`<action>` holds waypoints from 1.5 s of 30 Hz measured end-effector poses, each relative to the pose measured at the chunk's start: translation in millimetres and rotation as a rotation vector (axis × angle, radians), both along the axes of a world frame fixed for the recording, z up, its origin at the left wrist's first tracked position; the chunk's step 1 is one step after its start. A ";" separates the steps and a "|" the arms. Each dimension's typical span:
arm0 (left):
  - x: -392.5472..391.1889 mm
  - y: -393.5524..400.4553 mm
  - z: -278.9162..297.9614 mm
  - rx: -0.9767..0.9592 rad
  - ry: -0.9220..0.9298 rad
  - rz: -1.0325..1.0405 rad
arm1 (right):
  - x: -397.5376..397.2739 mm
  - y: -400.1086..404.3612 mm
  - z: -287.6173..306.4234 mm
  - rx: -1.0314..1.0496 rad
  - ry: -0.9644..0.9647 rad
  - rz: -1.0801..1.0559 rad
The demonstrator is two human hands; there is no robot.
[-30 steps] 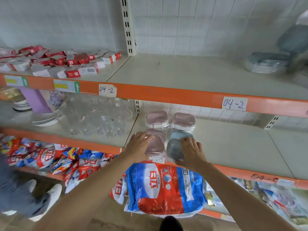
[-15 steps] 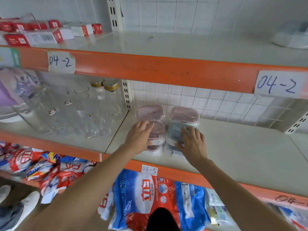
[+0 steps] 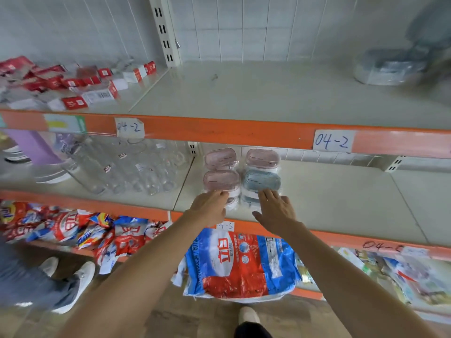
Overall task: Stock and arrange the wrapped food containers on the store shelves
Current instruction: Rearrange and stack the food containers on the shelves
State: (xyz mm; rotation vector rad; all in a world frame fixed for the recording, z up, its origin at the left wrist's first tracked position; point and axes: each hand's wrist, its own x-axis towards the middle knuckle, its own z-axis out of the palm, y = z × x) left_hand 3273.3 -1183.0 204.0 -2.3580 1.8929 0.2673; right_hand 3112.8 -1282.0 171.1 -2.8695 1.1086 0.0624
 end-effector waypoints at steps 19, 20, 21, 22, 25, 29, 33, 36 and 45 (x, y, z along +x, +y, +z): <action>-114.5 128.8 245.4 -0.360 -0.015 -0.069 | -146.4 119.7 270.4 -0.146 -0.111 -0.025; -121.3 120.8 249.4 -0.372 -0.008 -0.080 | -152.7 107.8 276.1 -0.155 -0.127 -0.043; -127.5 110.4 253.0 -0.377 0.008 -0.086 | -158.1 94.2 280.7 -0.163 -0.149 -0.059; -132.9 97.1 256.5 -0.381 0.013 -0.095 | -162.7 79.6 284.1 -0.170 -0.170 -0.070; -145.9 39.8 268.8 -0.409 -0.042 -0.109 | -176.7 27.9 289.0 -0.200 -0.194 -0.065; -177.7 -62.8 291.5 -0.455 -0.037 -0.155 | -213.5 -52.2 309.4 -0.259 -0.226 -0.043; -223.4 -153.0 321.2 -0.548 -0.019 -0.225 | -254.8 -130.3 353.8 -0.370 -0.260 -0.048; -248.2 -194.7 336.5 -0.613 0.020 -0.255 | -270.4 -170.7 376.9 -0.384 -0.314 -0.098; -256.4 -275.1 358.7 -0.655 0.070 -0.334 | -283.4 -209.7 379.2 -0.325 -0.279 -0.141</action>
